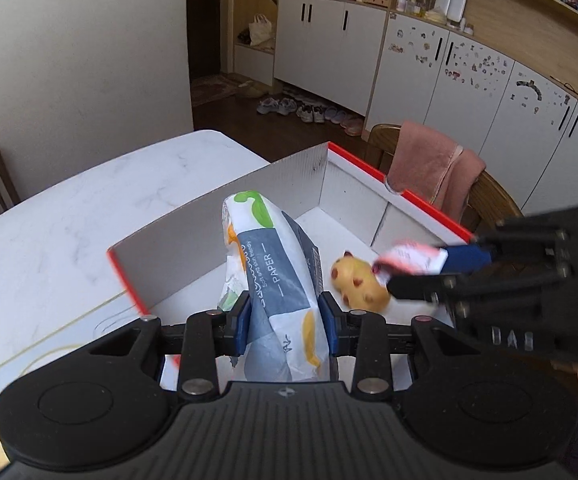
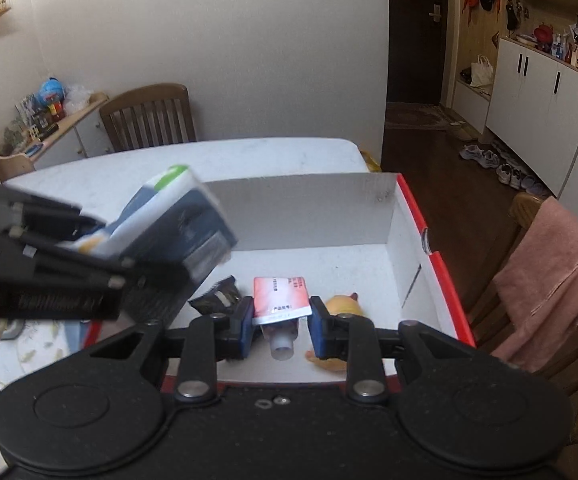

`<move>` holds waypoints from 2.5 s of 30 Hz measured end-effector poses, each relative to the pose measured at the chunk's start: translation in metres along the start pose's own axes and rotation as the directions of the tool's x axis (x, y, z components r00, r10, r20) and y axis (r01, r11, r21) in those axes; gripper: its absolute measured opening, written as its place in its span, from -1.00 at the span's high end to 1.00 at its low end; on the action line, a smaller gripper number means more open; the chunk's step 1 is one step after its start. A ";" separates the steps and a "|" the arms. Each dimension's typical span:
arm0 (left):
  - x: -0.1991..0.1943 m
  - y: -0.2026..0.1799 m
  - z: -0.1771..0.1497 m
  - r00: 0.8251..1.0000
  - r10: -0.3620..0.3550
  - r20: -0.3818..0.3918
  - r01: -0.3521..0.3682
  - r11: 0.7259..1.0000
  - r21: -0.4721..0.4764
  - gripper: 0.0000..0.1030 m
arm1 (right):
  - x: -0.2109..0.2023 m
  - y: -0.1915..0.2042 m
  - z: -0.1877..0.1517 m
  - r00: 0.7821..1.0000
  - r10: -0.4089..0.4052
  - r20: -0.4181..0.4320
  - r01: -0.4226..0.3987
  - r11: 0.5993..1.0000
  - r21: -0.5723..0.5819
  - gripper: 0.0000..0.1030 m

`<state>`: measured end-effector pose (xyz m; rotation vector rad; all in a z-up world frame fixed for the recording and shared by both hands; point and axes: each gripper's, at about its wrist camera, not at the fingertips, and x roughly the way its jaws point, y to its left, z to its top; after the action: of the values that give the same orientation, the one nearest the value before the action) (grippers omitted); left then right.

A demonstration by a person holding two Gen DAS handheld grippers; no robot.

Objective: Organize objects
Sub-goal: 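Carry the white packet and pink tube with both tools over the red box, then lower both tools into the box and open them to release the items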

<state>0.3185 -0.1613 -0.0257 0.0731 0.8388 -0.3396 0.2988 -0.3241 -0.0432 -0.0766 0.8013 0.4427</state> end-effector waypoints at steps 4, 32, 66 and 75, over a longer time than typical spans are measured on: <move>0.025 -0.001 0.016 1.000 -0.006 -0.024 0.007 1.000 0.015 0.35 | 0.012 -0.004 -0.001 0.999 0.004 -0.035 -0.005 1.000 -0.023 0.48; 0.149 0.020 0.029 0.966 -0.065 -0.252 0.046 0.995 -0.083 0.34 | 0.093 0.006 -0.006 0.969 0.025 -0.245 -0.062 0.987 -0.148 0.49; 0.113 0.021 0.027 0.966 0.035 -0.256 -0.043 0.999 -0.027 -0.24 | 0.076 -0.002 -0.002 0.975 0.034 -0.221 -0.060 0.992 -0.114 0.28; 0.058 0.025 0.020 0.988 0.015 -0.154 -0.023 0.999 -0.050 -0.24 | 0.037 0.005 0.007 0.987 0.053 -0.149 -0.067 0.994 -0.086 0.23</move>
<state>0.3767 -0.1568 -0.0567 0.0598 0.9981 -0.2971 0.3244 -0.3050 -0.0644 -0.1712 0.9294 0.5349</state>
